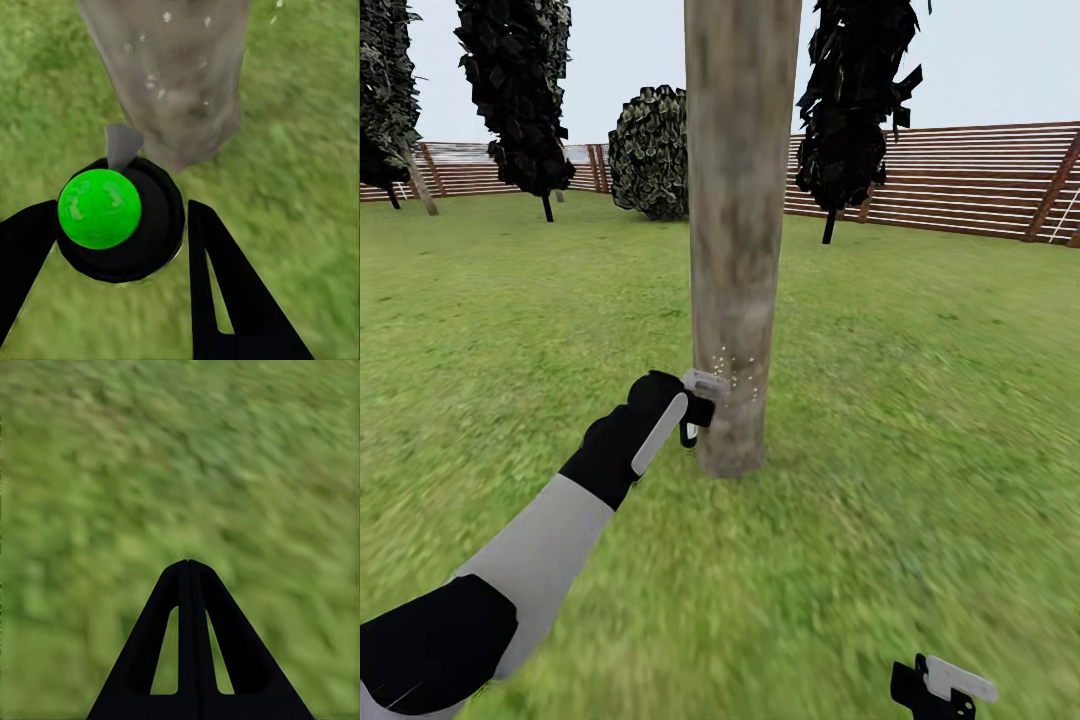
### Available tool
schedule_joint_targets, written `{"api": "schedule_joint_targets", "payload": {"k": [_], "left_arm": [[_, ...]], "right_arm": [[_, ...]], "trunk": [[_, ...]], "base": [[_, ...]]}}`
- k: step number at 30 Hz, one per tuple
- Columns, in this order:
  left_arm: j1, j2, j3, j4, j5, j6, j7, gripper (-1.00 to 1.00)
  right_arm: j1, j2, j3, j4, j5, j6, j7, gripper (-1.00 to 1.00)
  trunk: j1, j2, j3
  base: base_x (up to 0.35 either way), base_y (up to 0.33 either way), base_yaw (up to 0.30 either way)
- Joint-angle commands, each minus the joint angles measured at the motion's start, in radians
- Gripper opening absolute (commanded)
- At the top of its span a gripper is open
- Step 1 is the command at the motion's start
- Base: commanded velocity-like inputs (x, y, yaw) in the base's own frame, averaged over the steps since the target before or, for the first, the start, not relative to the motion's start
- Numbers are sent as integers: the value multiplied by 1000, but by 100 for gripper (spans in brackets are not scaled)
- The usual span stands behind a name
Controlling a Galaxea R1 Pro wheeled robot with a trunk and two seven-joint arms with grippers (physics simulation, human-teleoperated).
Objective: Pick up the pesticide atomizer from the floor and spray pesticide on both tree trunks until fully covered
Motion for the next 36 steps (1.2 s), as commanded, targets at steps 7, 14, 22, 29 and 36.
{"api": "schedule_joint_targets", "payload": {"k": [7,14,22,29,36], "left_arm": [[-162,-13,-2,77,22,2,10,-100],[-425,-21,-2,255,198,2,13,-100],[-584,-30,-2,376,247,2,15,-100],[-769,-30,-2,506,312,2,15,-100],[-961,-30,-2,600,452,2,21,-100]], "right_arm": [[-1,2,0,2,10,-1,-3,-100],[-1,3,2,2,10,-1,-3,-100],[-1,3,3,3,11,-1,-3,-100],[-1,4,5,4,11,0,-3,-100],[-1,3,5,5,11,0,-3,-100]], "trunk": [[0,0,-1],[0,0,-1],[0,0,-1],[0,0,-1],[0,0,-1]], "base": [[0,0,0],[0,0,0],[0,0,0],[0,0,0],[0,0,0]]}}
